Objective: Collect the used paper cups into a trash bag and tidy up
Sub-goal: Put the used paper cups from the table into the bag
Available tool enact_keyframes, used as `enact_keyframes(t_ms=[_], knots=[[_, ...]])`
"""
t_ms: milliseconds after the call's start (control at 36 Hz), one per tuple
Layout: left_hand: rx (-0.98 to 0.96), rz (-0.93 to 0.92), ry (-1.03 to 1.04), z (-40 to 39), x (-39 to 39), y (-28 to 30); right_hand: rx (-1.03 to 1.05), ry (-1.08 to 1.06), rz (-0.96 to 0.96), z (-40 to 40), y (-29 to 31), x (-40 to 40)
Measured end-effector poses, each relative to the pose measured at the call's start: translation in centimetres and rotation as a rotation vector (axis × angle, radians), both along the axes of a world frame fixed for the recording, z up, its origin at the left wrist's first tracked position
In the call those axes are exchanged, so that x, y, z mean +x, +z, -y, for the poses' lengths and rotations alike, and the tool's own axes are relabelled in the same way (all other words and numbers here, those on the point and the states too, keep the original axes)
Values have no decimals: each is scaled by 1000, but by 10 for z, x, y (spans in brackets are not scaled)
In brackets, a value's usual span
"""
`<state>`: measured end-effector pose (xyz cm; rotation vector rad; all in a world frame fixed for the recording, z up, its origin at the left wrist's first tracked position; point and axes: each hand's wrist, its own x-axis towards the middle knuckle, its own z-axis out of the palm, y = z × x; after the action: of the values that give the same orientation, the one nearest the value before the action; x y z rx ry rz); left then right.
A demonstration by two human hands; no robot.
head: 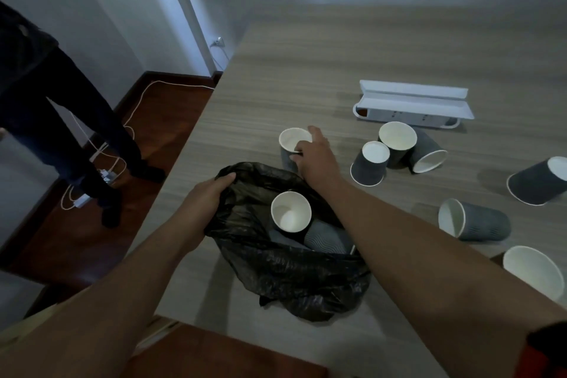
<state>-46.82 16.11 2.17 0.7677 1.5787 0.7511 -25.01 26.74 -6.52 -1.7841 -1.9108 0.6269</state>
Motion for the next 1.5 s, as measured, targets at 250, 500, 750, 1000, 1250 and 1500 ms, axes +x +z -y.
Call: enact_keyframes(t_ms=[250,500,750,1000,1250,1500], knots=[[-37,35,45,3,17,12,32,-357,-709,95,53,36],[-45,65,-93,8,27,38,-206,-6,-704,159,62,18],[3,-33,-251,19,41,50,-188,160,-371,188,44,4],[-40,59,-232,31,43,54,-488,-730,-96,236,-1,70],[-48,279,-140,32,64,52,-270,-898,-682,230,29,103],[-67,408,-155,41,108,42,-29,-755,-360,269,76,189]])
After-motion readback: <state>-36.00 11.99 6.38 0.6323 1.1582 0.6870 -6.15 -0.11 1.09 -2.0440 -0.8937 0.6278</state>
